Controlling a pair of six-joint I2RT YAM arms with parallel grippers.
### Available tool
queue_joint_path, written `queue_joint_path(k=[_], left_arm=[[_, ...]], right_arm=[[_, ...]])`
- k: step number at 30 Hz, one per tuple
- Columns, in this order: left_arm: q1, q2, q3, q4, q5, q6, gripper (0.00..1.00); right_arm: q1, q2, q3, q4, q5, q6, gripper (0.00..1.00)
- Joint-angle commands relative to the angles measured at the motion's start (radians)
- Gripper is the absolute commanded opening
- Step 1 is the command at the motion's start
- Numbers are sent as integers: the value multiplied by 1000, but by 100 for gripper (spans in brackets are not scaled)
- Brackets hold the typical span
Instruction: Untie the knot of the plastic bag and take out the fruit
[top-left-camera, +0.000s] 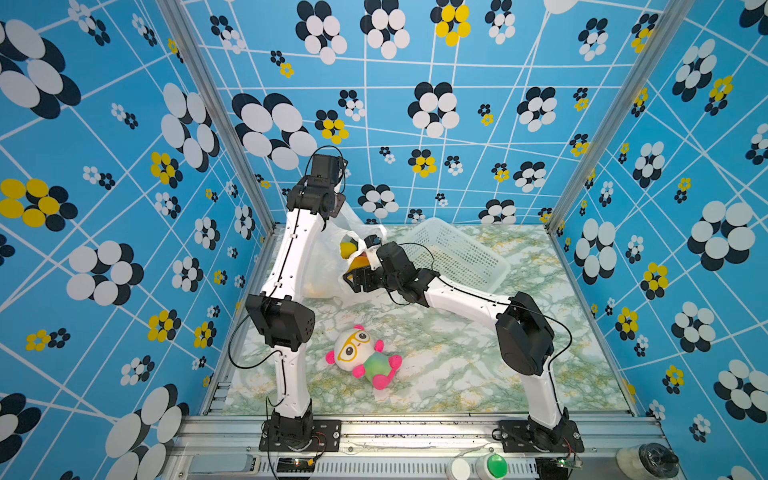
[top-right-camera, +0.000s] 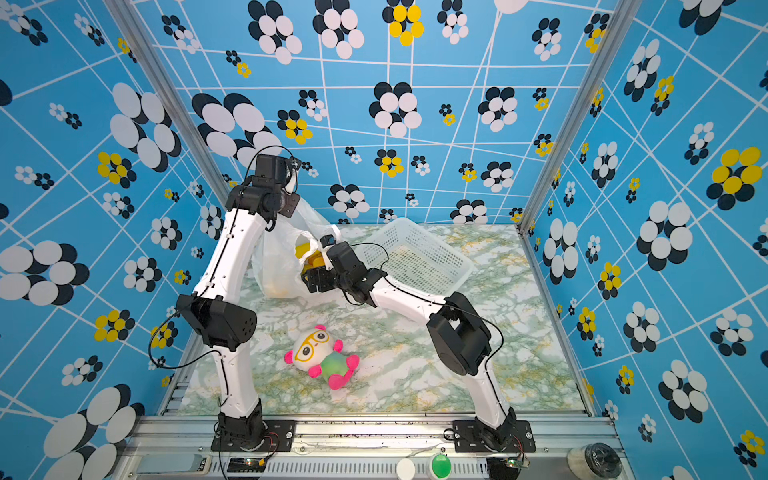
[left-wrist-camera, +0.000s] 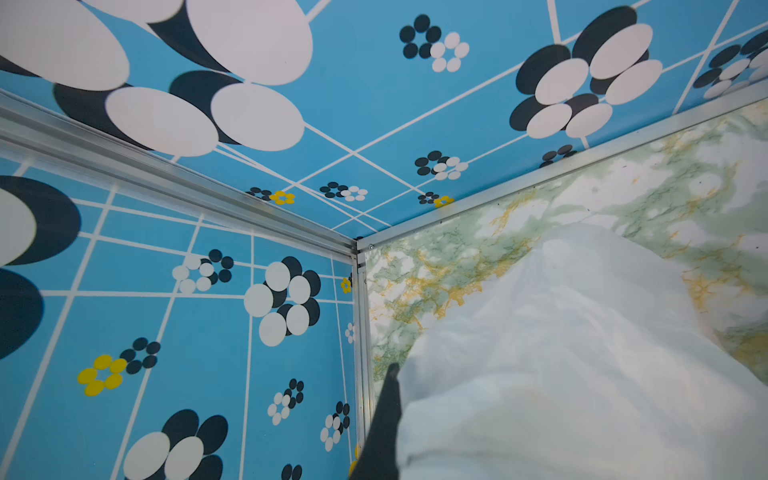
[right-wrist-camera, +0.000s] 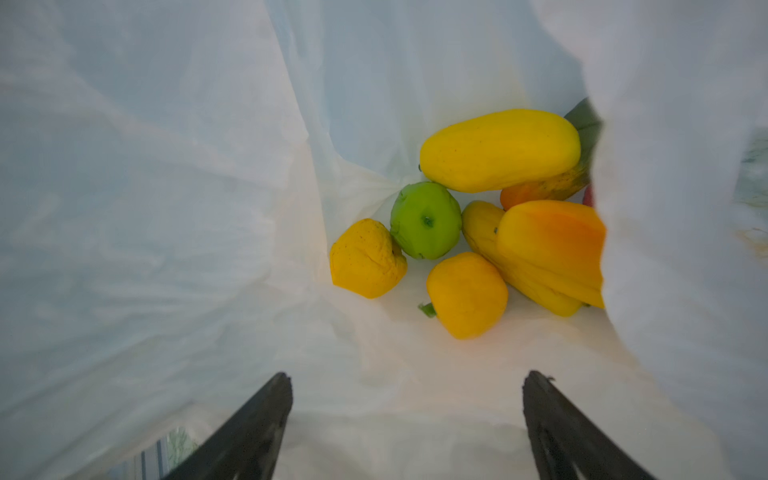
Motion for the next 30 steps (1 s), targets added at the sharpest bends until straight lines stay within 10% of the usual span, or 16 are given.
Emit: queue_joint_path(k=[1, 15, 30], left_arm=[[-21, -48, 22, 7, -28, 4, 0], [-152, -383, -697, 357, -85, -40, 0], [-305, -678, -1063, 524, -116, -42, 0]], right_arm=[[-14, 9, 23, -53, -2, -26, 92], [-32, 22, 57, -102, 33, -22, 95], [-74, -127, -276, 252, 40, 68, 87]])
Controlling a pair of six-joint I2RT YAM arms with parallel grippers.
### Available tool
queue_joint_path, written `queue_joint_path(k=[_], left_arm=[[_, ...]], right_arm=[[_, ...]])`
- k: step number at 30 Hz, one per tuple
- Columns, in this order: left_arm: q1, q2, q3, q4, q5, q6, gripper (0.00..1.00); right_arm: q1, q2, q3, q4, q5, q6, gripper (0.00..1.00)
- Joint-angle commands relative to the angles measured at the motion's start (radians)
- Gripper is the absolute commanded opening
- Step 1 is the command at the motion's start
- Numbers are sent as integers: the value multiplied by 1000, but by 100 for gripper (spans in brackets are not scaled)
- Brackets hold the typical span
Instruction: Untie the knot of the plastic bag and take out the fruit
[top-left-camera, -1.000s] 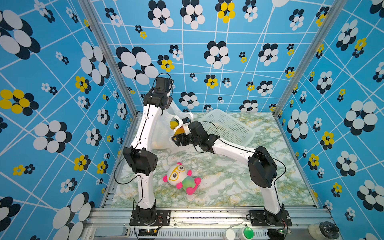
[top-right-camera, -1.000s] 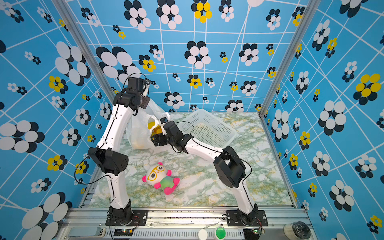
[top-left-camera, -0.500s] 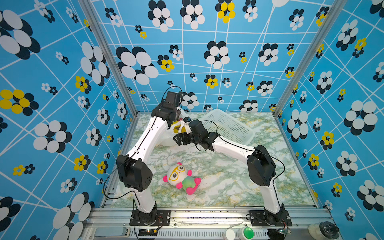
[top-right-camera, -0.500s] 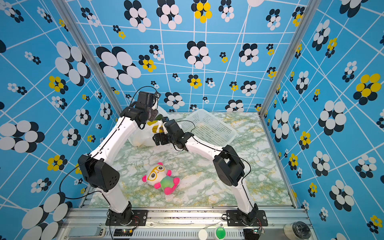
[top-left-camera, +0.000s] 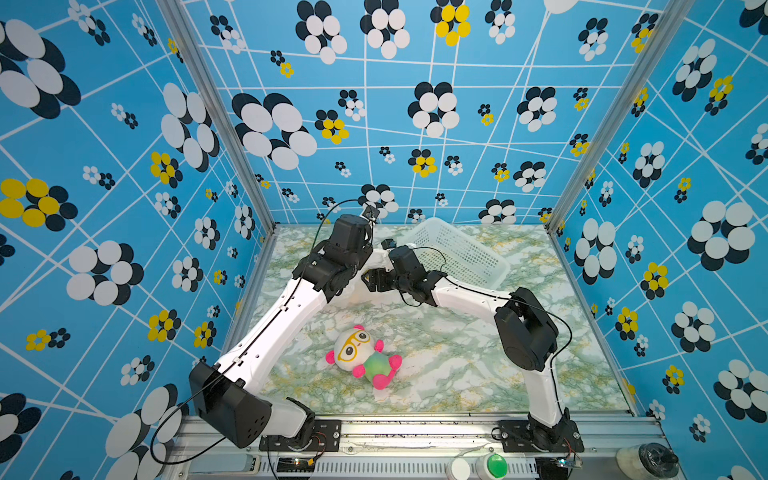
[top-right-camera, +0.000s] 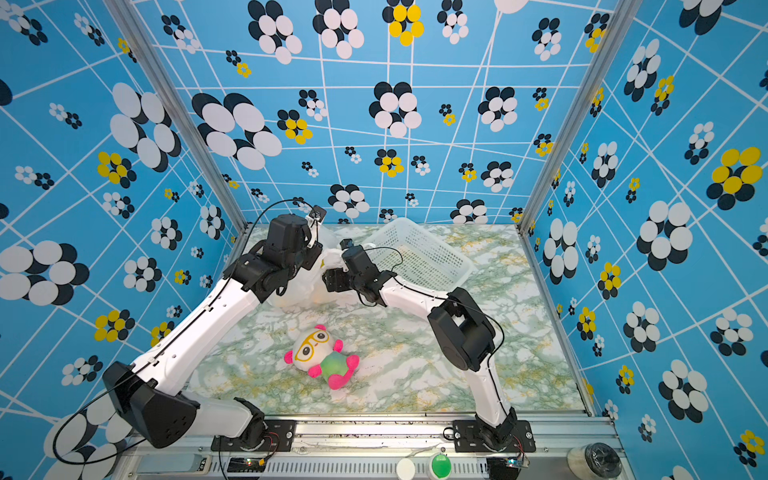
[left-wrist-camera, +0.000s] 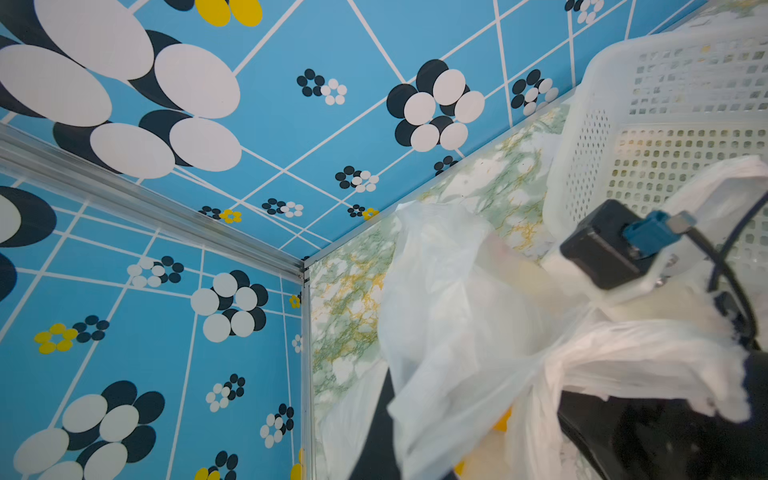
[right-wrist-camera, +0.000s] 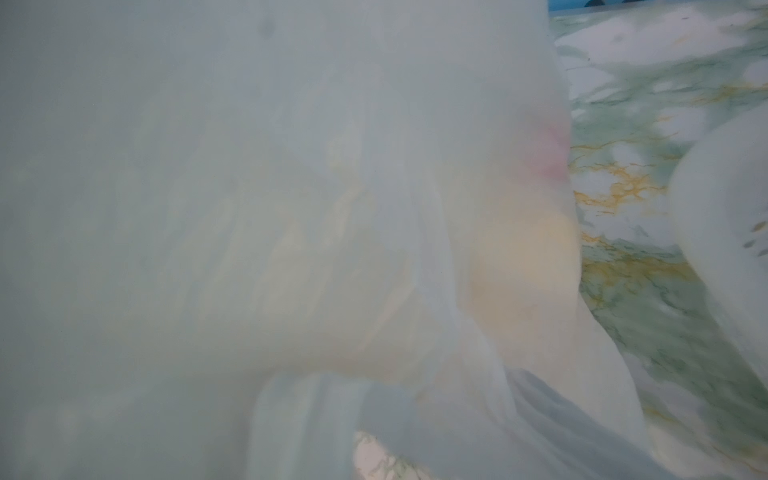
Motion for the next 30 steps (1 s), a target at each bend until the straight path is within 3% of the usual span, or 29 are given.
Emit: queue_joint_path(k=[1, 6, 14, 19, 21, 26, 30], left_arm=[[4, -25, -75, 105, -34, 25, 0], [3, -53, -138, 166, 9, 40, 0], [46, -10, -110, 158, 21, 25, 0], [227, 128, 141, 89, 137, -54, 0], [251, 196, 254, 82, 161, -52, 0], [212, 403, 608, -42, 147, 48, 0], [180, 468, 738, -47, 72, 156, 0]], right_arm=[[-4, -116, -134, 233, -18, 16, 89], [-4, -248, -344, 477, 28, -12, 91], [-54, -246, -375, 461, 140, -38, 69], [-71, -233, -360, 432, 141, -57, 72], [-72, -237, -350, 422, 130, -59, 76], [-71, -240, -324, 398, 94, -62, 84], [-77, -214, -285, 353, 102, -76, 77]])
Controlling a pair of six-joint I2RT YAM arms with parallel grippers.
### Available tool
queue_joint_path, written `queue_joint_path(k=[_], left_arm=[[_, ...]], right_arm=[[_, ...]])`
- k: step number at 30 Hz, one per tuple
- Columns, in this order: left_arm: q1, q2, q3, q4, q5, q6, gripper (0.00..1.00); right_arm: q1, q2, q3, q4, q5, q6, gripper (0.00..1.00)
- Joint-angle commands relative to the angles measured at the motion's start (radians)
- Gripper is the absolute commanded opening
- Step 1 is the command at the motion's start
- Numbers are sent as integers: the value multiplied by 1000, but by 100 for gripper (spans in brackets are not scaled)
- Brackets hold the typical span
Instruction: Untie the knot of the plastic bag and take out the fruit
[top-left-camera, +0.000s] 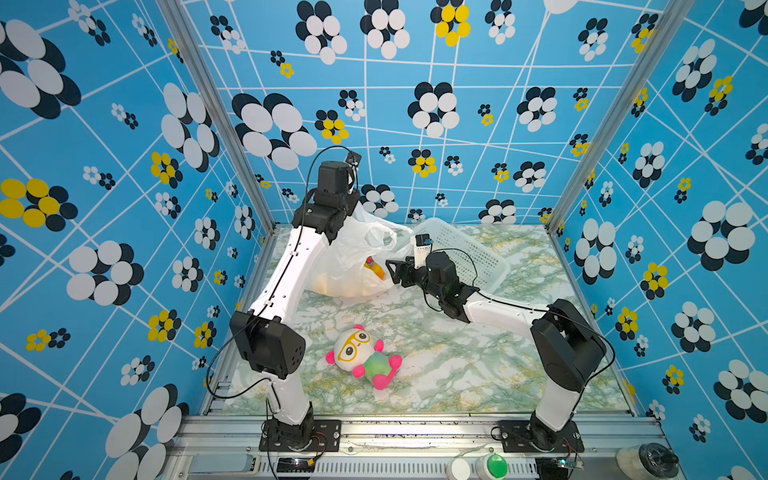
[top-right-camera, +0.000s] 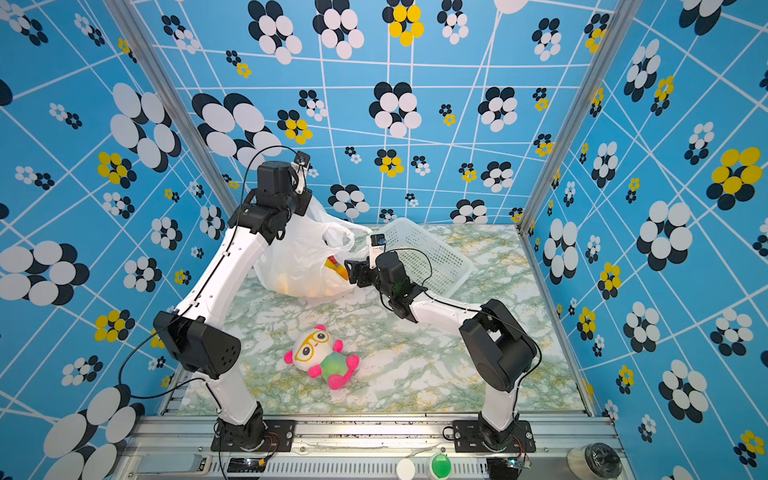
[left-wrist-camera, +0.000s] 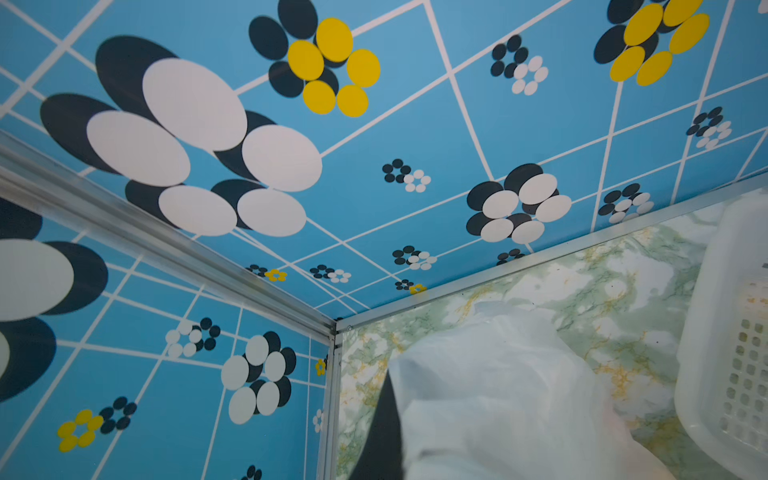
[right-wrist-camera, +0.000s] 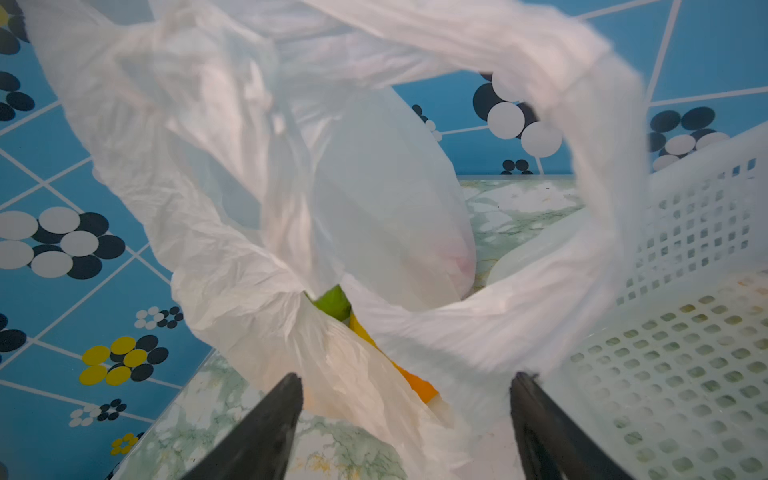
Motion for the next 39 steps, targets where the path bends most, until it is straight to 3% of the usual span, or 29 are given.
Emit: queue_joint_path(k=[1, 4, 7, 10, 14, 19, 23, 28, 33, 39], left_arm=[[-22, 7, 70, -12, -58, 105, 0], [-24, -60, -56, 88, -53, 110, 0], [-46, -187, -311, 277, -50, 145, 0], [-109, -299, -586, 479, -116, 192, 0], [-184, -413, -819, 563, -159, 87, 0], [-251, -524, -919, 478, -197, -82, 0], [-257, -620, -975, 354, -168, -327, 0], [-255, -780, -1206, 467, -90, -513, 0], [-241, -826, -1313, 534, 27, -502, 0], [-241, -823, -1302, 423, -123, -619, 0]], right_arm=[[-11, 28, 45, -47, 0, -18, 75], [-26, 37, 42, -41, -2, 0, 71], [-32, 41, 36, -32, -2, 8, 71], [-33, 51, 35, -29, -2, 11, 72], [-33, 57, 22, -5, -35, 11, 79], [-31, -9, -39, 26, -82, -25, 82], [-11, -77, -120, 48, -103, -108, 82], [64, -168, -274, 75, -69, -282, 83], [126, -153, -331, 87, -60, -326, 79], [173, -103, -339, 166, -31, -342, 67]])
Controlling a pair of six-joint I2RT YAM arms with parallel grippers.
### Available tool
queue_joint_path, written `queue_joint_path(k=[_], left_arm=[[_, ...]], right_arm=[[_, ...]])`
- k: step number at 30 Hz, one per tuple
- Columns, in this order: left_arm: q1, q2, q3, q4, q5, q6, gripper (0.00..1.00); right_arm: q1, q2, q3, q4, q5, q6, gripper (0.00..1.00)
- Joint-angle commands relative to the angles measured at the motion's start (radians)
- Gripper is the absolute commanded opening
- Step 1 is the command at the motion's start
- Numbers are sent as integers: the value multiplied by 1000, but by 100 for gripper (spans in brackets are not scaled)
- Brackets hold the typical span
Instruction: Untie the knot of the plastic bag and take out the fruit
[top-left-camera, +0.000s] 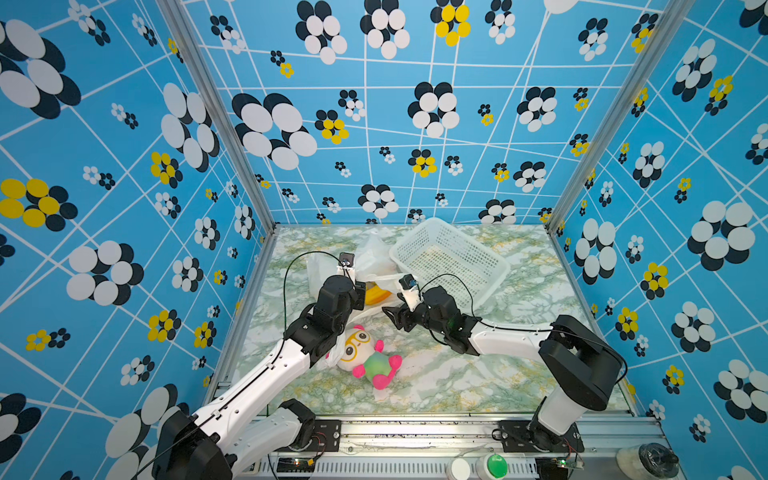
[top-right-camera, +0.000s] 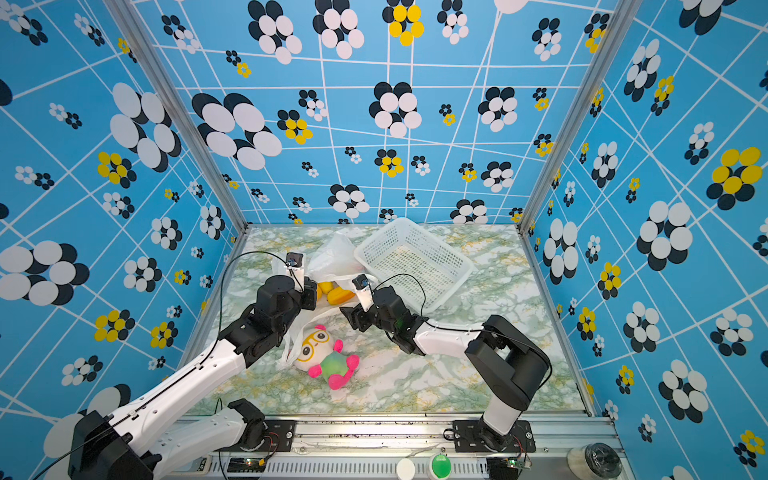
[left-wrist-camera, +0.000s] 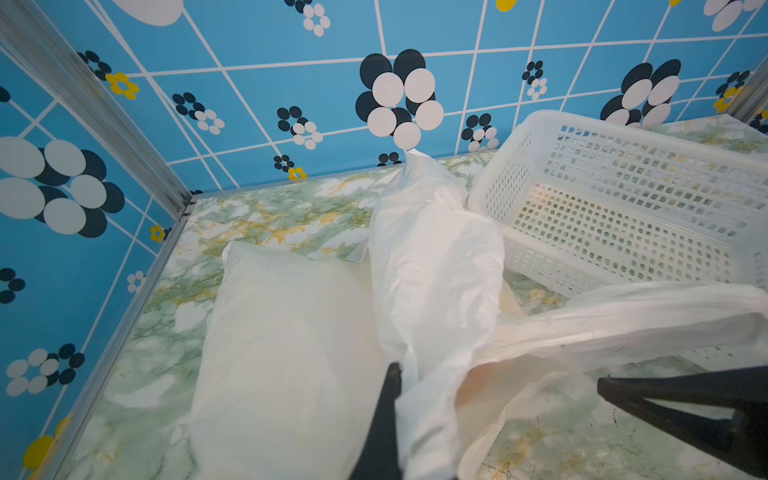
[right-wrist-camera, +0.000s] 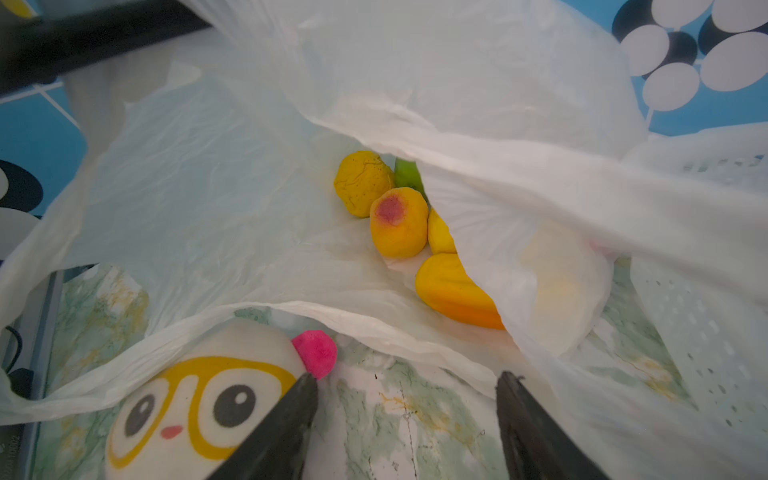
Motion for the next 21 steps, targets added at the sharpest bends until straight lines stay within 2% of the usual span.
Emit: queue_joint_path(k=[1, 4, 7, 9, 11, 14, 17, 21], left_arm=[[5, -36, -1, -53, -114, -145, 0], [-2, -98, -31, -51, -139, -182, 0], [-6, -139, -26, -101, -161, -222, 0], [-5, -177, -68, -54, -148, -209, 0], [2, -218, -83, -24, -69, -143, 0], [25, -250, -79, -42, 8, -134, 0], [49, -241, -73, -38, 11, -122, 0], [84, -206, -27, -50, -42, -122, 0]], right_arm=[[21, -2, -28, 94, 32, -41, 67], [30, -64, -85, 145, 20, -75, 70], [41, -87, -85, 97, 37, -101, 72], [45, -58, -46, 51, 41, -90, 71], [58, -17, 2, 16, 55, -83, 68], [91, 41, 41, 13, 101, -94, 67], [106, 82, 74, 5, 130, -108, 64], [114, 90, 70, 41, 141, -112, 60]])
